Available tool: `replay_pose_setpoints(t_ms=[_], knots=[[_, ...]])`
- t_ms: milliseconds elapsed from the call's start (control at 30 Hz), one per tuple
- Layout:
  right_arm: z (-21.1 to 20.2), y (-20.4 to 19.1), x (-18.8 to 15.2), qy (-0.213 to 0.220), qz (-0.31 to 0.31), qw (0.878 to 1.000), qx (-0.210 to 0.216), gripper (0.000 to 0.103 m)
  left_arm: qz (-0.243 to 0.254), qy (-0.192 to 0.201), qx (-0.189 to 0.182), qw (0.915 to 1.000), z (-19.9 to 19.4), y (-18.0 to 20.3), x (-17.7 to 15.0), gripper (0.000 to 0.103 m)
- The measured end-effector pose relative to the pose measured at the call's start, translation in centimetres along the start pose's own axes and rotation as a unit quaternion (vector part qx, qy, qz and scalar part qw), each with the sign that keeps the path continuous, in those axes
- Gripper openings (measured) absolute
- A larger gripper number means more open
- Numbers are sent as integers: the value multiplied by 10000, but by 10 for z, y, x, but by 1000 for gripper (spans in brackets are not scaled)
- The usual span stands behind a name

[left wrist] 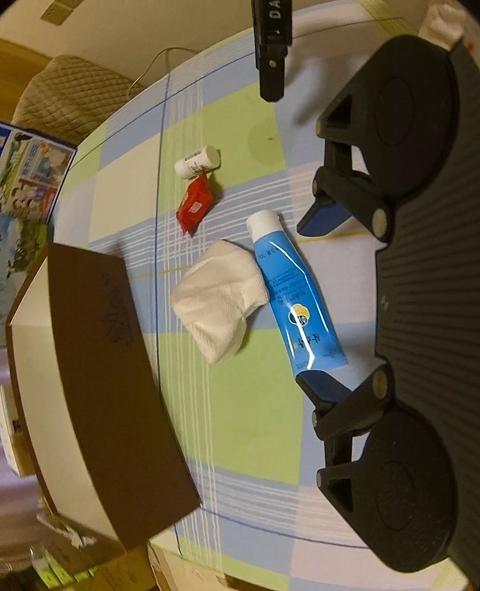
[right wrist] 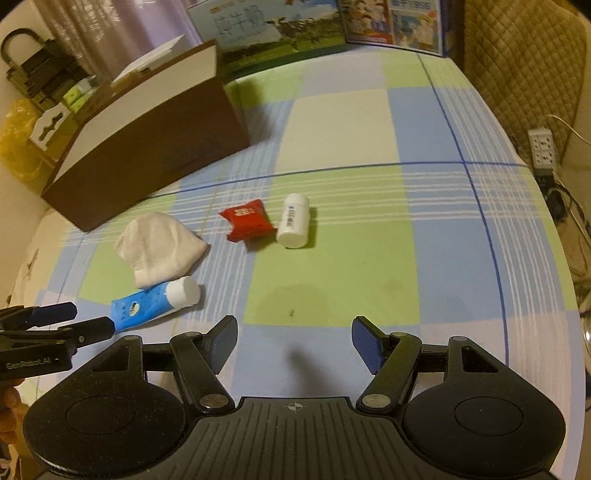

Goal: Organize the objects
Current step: 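Move both tools back toward the remaining items on the table, then grasp the blue tube by its body with the left tool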

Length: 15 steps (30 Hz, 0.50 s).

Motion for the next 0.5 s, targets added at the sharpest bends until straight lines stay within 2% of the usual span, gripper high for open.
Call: replay_pose_setpoints(t_ms=[133, 300, 500], knots=[[-1, 8, -1, 33, 214, 9997, -128, 66, 324, -19, -180, 9993, 19, 1, 3, 77], [-5, 20, -5, 49, 474, 9984, -304, 66, 677, 57, -578, 9960, 39, 5, 6, 77], [-10, 36, -11, 62, 747, 9959, -511, 66, 1040, 106, -707, 9920, 57, 9, 10, 75]])
Point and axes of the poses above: each gripper's, at about its wrist camera, not at the fingertips, and z roughly the way its jaws point, y to its right, x to its top, the point moved 4 cm from there along z, roughly the way its jaws point, and after that the axes turned 11 degrees about z, right-handed, at the moved point
